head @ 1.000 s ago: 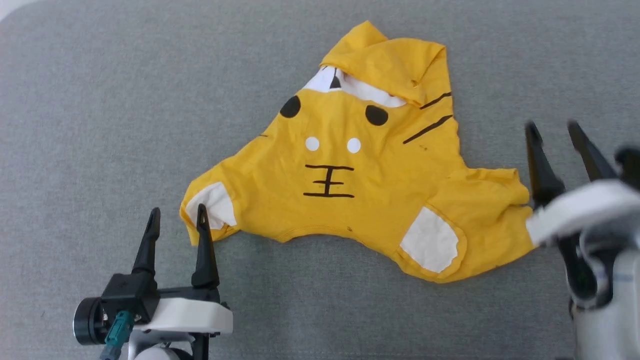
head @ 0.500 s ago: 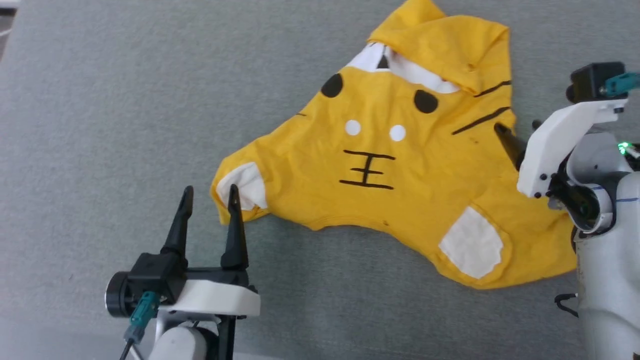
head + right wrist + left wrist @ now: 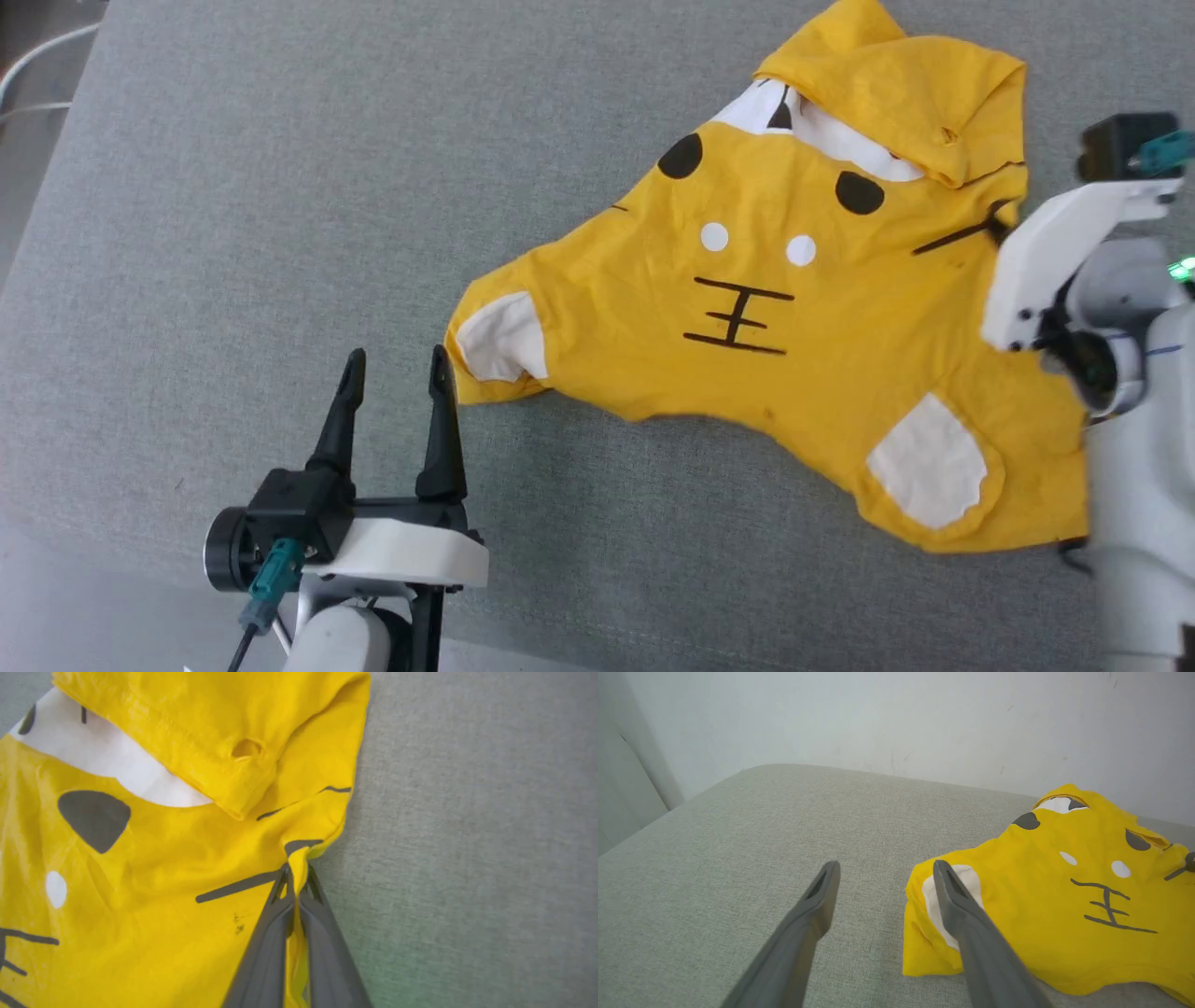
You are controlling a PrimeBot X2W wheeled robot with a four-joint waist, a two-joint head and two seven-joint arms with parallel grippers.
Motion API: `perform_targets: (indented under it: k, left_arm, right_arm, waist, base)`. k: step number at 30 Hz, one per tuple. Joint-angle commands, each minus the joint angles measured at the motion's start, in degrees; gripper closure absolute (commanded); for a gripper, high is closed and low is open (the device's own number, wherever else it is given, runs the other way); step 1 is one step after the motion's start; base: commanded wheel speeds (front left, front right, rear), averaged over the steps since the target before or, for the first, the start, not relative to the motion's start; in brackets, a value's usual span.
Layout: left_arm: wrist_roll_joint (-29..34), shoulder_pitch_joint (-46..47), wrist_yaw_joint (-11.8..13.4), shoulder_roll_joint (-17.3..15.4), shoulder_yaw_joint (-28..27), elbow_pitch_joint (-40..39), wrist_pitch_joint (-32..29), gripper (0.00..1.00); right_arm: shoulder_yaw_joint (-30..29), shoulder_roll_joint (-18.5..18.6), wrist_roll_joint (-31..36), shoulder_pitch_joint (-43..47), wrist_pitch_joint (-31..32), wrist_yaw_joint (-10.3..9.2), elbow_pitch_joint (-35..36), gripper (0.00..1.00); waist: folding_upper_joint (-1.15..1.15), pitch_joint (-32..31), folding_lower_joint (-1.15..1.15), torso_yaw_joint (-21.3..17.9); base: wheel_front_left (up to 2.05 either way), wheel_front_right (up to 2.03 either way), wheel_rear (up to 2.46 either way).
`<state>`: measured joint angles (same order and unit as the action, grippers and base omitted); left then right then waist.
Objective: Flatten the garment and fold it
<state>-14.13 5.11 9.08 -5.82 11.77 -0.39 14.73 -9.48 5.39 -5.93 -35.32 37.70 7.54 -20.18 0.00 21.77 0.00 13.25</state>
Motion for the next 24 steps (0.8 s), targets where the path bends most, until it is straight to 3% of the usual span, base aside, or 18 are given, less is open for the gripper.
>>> perform_targets:
  k: [1,14,17,18,19,24]
  left_arm:
    - [0.50,0.37,-0.58,0.42,-0.27,0.17,0.27,0.00]
    - [1.46,1.62,-2.86,2.31,0.49,0.31,0.27,0.00]
    - [1.53,2.11,-3.24,2.53,0.87,0.64,0.27,0.00]
    - [1.57,2.22,-3.31,2.59,0.93,0.73,0.27,0.00]
    - [1.60,2.35,-3.36,2.63,0.95,0.83,0.27,0.00]
    - [1.70,2.72,-3.37,2.79,0.79,1.20,0.27,0.00]
  right_arm:
    - [-0.24,1.48,0.55,-1.56,-0.86,-0.05,0.31,1.00]
    - [-0.66,18.50,10.48,-12.14,-8.97,-0.05,0.96,1.00]
    - [-1.96,20.64,14.11,-13.20,-11.80,-0.05,-0.74,1.00]
    - [-3.05,20.43,15.18,-13.28,-12.06,-0.05,-1.42,0.61]
    - [-4.56,19.64,15.77,-13.45,-12.28,-0.05,-2.15,0.00]
    - [-5.95,15.49,15.76,-13.62,-15.70,-0.05,-5.10,0.00]
  waist:
    - [0.00,-0.22,0.00,-0.08]
    - [0.00,3.96,0.00,4.43]
    - [0.00,4.72,0.00,5.64]
    - [0.00,4.90,0.00,5.86]
    - [0.00,5.04,0.00,5.97]
    - [0.00,4.79,0.00,4.96]
  base:
    - [0.00,0.00,0.00]
    - [0.00,0.00,0.00]
    - [0.00,0.00,0.00]
    - [0.00,0.00,0.00]
    - [0.00,0.00,0.00]
    - [0.00,0.00,0.00]
